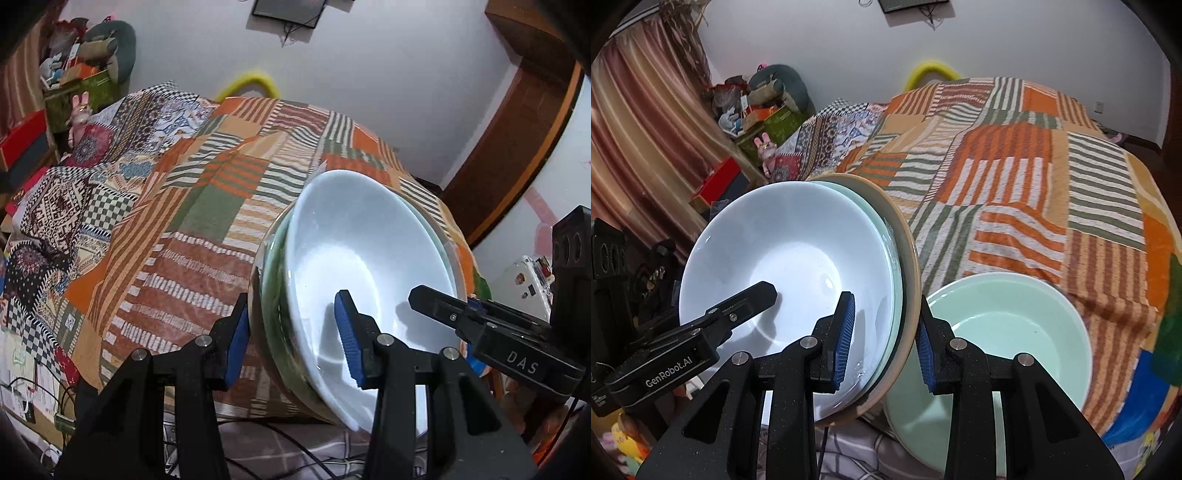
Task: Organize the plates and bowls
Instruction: 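Lift the nested bowls with both grippers and carry them over the plate stack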
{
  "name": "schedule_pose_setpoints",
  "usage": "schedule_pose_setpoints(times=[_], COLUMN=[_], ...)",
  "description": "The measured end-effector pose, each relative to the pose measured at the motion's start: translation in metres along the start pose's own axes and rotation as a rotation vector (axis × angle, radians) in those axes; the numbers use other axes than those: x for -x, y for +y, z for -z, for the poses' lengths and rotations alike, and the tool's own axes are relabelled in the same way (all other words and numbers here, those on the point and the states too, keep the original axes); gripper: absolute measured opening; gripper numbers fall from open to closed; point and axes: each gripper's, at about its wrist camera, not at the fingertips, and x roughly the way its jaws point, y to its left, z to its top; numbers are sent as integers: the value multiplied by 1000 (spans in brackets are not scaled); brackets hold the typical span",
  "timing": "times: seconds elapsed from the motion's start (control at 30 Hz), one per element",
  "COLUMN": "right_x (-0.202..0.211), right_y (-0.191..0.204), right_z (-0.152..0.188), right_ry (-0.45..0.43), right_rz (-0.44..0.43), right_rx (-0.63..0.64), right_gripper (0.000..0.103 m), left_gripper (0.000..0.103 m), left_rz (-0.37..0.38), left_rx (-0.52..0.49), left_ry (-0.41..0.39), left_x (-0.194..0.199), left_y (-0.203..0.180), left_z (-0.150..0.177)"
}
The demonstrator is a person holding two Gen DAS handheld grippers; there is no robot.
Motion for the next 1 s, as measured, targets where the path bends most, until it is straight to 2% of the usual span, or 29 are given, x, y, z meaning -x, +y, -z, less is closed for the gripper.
schedule_pose_setpoints(times=[0.63, 1.0], right_x=[45, 58], right_y=[-42, -60], right_z=[15, 30], right_ry=[-70, -71], right_rz=[62, 91], right_rx=[-71, -112], right_gripper=[29, 29], left_gripper=[45, 45], left_rz=[59, 81], left_rx=[-108, -145], left_ry=[24, 67], left_x=[-7, -22], left_y=[-59, -81], left_z=[6, 13])
